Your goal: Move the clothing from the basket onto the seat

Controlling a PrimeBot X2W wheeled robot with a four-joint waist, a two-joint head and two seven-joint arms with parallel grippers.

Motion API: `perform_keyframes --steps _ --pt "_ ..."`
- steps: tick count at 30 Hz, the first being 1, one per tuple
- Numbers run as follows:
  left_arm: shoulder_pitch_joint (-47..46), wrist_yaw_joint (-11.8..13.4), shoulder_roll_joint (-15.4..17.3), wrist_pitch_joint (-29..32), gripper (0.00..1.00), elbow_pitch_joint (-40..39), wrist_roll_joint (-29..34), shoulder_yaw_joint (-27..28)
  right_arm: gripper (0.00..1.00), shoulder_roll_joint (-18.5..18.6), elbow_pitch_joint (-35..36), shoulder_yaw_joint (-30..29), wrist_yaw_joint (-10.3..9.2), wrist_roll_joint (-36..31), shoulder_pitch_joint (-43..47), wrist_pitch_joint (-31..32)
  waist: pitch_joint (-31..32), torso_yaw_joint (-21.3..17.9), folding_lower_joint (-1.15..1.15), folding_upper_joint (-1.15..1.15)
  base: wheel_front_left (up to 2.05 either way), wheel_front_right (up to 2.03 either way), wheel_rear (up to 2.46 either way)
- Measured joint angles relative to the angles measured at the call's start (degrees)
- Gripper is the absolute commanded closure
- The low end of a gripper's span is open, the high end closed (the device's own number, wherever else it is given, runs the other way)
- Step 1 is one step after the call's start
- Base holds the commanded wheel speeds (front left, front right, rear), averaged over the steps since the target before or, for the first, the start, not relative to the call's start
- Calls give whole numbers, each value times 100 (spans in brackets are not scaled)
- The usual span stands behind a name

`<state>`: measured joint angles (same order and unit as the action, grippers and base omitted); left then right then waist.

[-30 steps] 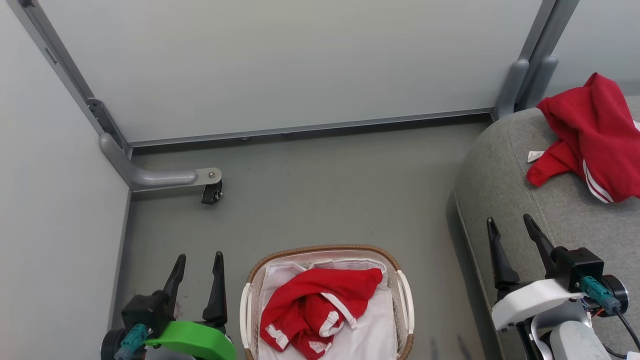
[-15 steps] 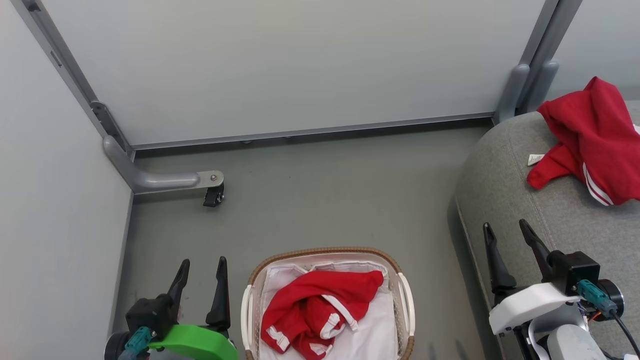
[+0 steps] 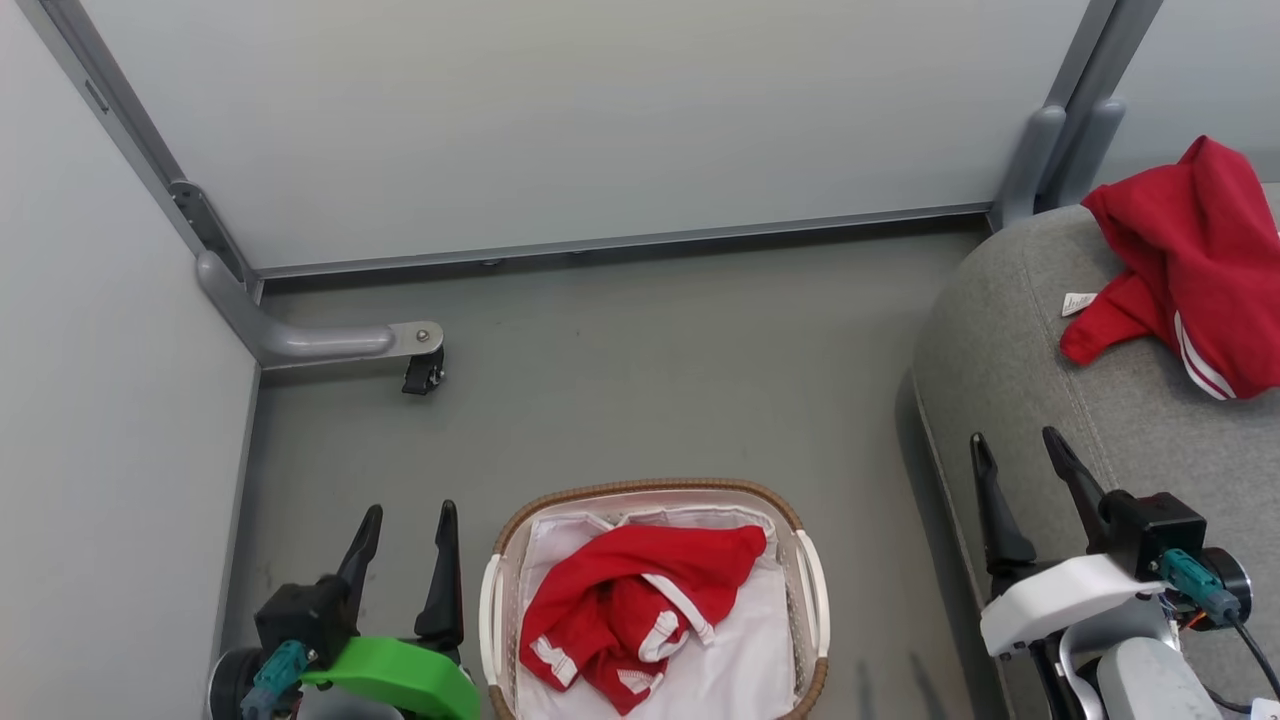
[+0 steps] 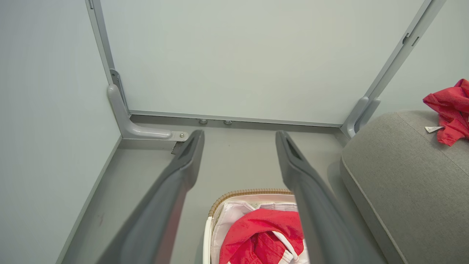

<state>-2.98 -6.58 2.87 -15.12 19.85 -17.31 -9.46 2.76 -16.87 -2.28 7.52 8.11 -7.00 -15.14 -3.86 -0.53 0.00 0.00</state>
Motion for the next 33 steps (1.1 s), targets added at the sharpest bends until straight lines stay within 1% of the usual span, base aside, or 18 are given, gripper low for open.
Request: perform_keyframes --steps 7,9,15,22,28,33 --pt "-359 -9 0 -1 0 118 159 -198 0 0 110 -55 1 -2 -213 0 -278 -7 0 0 0 0 0" --pt "-531 -24 0 0 0 203 286 -347 0 0 148 -57 0 -4 -302 0 -402 -17 0 0 0 0 0" --pt "-1166 -48 -4 0 0 576 411 -883 0 0 244 -11 1 -10 -655 0 -878 -86 0 0 0 0 0" --pt "-1996 -55 -15 0 0 1474 483 -1473 0 3 375 114 0 47 -1155 0 -1620 -243 1 0 0 0 0" --pt "-2576 -60 -16 0 0 2515 727 -1685 0 4 498 300 0 171 -1510 0 -2312 -454 1 0 0 0 0" --pt "-2921 -74 13 0 0 3245 1098 -2157 0 9 548 409 1 357 -1744 0 -2894 -681 1 0 0 0 0"
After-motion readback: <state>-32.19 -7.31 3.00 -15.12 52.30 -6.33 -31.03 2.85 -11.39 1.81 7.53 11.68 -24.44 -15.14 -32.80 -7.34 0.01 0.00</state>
